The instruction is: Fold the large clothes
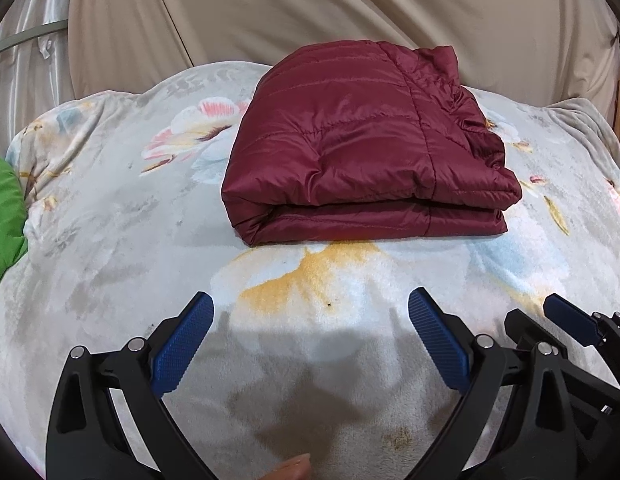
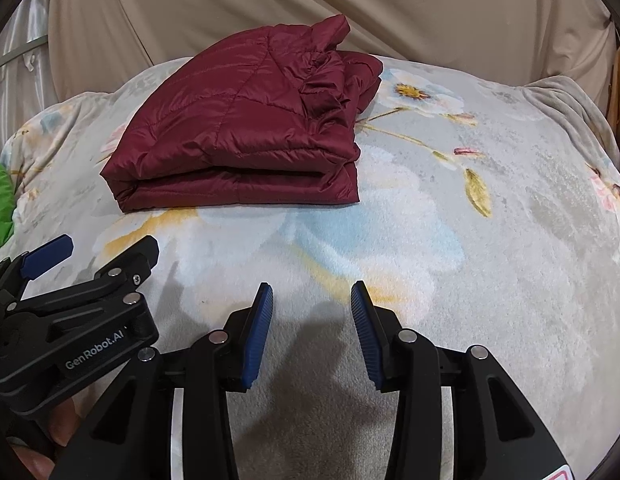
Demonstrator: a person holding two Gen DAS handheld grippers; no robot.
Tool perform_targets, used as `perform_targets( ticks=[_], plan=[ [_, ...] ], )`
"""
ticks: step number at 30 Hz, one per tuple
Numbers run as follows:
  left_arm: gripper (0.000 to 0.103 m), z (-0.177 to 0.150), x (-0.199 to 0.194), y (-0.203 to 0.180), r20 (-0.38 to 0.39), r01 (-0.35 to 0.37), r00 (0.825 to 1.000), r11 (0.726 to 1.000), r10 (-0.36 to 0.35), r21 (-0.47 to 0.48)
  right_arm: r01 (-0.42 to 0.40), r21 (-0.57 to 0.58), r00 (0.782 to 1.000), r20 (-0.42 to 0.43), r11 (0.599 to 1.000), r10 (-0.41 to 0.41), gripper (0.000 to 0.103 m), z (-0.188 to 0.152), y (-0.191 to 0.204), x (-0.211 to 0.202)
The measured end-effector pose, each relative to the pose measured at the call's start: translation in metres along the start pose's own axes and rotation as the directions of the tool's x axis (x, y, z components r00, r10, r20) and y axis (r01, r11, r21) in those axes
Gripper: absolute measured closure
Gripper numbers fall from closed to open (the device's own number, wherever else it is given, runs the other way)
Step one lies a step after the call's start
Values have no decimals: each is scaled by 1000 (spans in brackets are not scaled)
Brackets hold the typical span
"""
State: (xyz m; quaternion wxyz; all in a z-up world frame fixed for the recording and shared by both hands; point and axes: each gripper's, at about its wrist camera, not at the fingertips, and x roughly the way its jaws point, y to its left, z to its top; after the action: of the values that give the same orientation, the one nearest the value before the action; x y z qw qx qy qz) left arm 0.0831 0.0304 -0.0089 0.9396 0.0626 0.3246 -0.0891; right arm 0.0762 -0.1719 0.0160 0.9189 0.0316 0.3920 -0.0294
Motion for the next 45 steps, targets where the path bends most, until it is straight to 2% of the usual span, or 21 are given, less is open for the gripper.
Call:
perform_targets(
  ticks=[45],
  plan=[
    [7, -2, -3, -4, 10, -28, 1000, 1000, 28, 6, 63, -4, 998, 23, 998, -63, 62, 0, 4, -5]
  ],
)
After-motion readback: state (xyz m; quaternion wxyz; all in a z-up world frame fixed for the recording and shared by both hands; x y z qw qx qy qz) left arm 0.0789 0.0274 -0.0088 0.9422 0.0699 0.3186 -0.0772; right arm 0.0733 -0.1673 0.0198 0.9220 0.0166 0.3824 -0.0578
